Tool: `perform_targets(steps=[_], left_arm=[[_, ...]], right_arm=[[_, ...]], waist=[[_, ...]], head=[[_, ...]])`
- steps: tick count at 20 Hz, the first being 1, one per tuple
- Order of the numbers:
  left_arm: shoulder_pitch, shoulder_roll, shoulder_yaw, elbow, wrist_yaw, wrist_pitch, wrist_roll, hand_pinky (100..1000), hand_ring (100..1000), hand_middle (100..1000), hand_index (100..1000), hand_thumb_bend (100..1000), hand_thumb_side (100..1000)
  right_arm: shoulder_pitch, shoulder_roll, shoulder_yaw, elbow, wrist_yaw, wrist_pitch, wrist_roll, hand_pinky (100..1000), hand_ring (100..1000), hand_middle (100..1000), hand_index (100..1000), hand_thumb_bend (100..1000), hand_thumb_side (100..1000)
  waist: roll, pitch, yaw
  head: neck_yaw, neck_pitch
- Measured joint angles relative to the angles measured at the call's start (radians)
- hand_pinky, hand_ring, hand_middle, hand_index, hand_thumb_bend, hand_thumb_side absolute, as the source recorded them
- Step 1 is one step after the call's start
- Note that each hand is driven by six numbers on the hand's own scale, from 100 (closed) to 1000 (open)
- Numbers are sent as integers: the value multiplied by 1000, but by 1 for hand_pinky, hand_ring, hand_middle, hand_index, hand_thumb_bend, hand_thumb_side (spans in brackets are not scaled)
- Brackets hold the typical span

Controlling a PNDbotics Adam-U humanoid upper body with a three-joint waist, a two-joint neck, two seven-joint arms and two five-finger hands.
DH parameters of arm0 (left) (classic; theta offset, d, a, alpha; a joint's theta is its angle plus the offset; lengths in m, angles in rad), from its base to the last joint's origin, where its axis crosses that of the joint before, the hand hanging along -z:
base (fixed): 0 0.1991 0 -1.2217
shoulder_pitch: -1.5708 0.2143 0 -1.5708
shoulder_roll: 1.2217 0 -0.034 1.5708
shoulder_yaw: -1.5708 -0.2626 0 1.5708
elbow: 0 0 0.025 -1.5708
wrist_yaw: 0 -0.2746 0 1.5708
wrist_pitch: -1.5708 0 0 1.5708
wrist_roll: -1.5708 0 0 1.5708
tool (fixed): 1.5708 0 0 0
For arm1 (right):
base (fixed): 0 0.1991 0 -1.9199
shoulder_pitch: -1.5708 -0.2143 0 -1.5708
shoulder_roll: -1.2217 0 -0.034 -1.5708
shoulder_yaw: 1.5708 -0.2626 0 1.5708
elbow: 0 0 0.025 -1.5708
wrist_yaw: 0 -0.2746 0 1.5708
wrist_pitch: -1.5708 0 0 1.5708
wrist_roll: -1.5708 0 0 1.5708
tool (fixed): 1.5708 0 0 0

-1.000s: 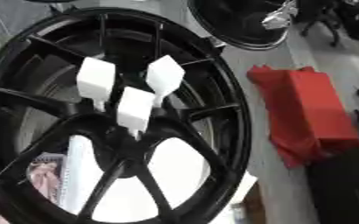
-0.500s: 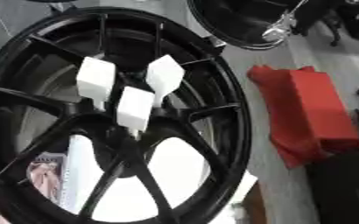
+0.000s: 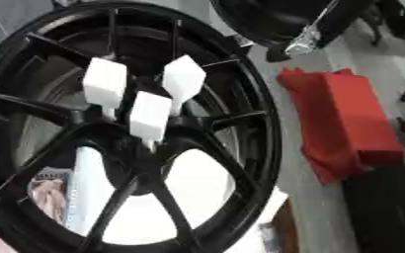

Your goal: Pull the pin out of the wheel hub.

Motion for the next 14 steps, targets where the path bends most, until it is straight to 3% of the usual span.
perform_targets(steps=[14], left_arm=[[-3, 0, 0, 0, 3, 2, -3, 905, 494, 580, 760, 100, 752]], right_arm=[[-31, 36, 68, 20, -1, 21, 21, 839, 819, 727, 802, 520, 145]], waist=[[-7, 0, 6]], head=[[-6, 0]])
